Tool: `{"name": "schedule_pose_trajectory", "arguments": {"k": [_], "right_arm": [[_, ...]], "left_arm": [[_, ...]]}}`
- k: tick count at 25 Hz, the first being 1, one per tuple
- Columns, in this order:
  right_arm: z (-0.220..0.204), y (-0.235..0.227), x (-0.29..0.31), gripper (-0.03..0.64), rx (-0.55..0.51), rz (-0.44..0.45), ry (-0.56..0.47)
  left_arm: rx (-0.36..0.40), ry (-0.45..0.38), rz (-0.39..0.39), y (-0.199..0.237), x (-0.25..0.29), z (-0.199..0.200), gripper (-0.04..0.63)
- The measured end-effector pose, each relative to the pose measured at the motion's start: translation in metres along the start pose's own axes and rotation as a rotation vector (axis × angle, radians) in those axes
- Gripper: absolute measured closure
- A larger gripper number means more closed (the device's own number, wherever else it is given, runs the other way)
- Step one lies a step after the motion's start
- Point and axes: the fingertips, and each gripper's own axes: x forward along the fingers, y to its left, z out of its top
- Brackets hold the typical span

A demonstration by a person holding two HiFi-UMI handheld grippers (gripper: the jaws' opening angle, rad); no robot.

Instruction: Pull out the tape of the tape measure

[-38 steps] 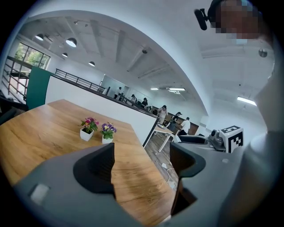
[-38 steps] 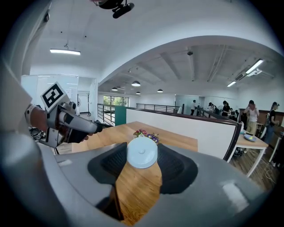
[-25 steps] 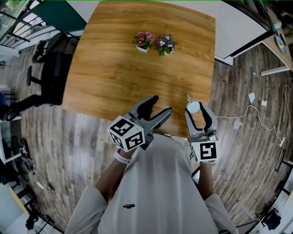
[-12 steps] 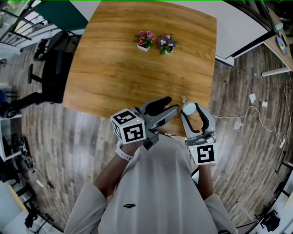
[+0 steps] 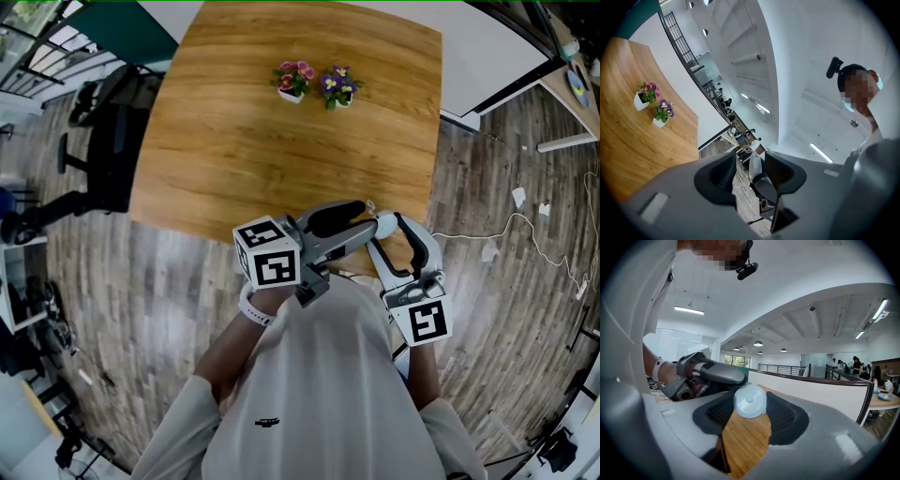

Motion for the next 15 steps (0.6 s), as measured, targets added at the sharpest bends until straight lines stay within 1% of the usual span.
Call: {"name": "schedule_pose_trajectory", "arguments": {"k": [3,6,8,10,12,13,15], "right_arm": [[0.0,0.003,0.0,0.397,-0.008,0.005,0.002],[-0.001,0.003,0.002,0.397,-0.011,0.009,0.009],[-0.003,0.004,0.004,0.397,-0.017,0.01,0.012],[-0.005,0.006,0.006,0.397,-0.024,0.011,0.02],[-0.006,0.006,0.006,0.397,-0.025,0.01,0.027],[-0.007,0.006,0.007,0.397,-0.026,0.009,0.032],[-0.009,0.005,0.007,0.397,-0.032,0.009,0.042]], "left_arm": [[-0.024,-0.011,-0.02,0.0,0.002,0.003,0.417],[-0.021,0.006,-0.024,-0.002,0.004,0.007,0.425],[-0.02,-0.001,-0.027,0.002,0.004,0.008,0.432],[-0.015,-0.007,-0.019,0.003,0.004,0.011,0.457],[-0.006,-0.023,-0.011,0.005,0.002,0.013,0.536],[-0.004,-0.029,-0.011,0.006,0.001,0.013,0.559],[-0.006,-0.029,-0.008,0.006,0.001,0.015,0.563]]}}
